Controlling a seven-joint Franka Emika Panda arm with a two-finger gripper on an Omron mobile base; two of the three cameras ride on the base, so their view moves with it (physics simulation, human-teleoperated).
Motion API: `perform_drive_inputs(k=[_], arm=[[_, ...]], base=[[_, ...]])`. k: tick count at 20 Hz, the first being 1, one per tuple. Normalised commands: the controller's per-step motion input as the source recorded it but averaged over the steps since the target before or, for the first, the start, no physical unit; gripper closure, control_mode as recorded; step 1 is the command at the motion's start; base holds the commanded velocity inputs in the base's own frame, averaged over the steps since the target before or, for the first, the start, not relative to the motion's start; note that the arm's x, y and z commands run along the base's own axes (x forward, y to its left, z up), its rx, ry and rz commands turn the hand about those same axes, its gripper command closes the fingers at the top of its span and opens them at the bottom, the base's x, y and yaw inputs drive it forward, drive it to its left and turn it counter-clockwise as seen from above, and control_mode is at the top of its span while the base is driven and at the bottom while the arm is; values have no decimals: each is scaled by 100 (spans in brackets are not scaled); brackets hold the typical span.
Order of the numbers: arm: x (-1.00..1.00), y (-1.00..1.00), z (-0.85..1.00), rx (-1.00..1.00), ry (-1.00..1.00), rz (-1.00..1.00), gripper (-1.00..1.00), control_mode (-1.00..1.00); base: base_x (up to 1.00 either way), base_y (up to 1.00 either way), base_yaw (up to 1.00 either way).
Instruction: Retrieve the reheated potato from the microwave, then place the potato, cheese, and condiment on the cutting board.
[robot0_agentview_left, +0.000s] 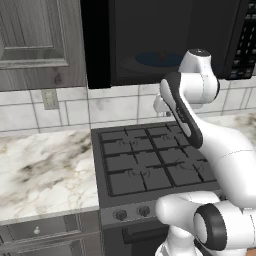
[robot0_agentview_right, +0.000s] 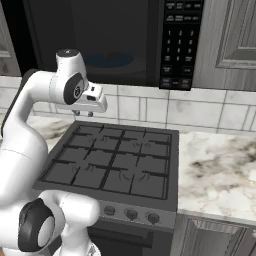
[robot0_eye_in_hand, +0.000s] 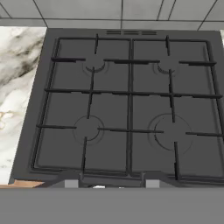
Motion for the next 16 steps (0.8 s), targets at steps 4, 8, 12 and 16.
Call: perform_drive_inputs(k=[4,8,12,16], arm=[[-9,0,-1,0,0,0,-100,-100],[-34,-5,2,0,-17,0,-100,-100],[-34,-17,17,0,-12,0,-100,-100],[-30,-29,28,0,-9,0,-100,-100]], base=[[0,0,0],[0,0,0],[0,0,0],[0,0,0]])
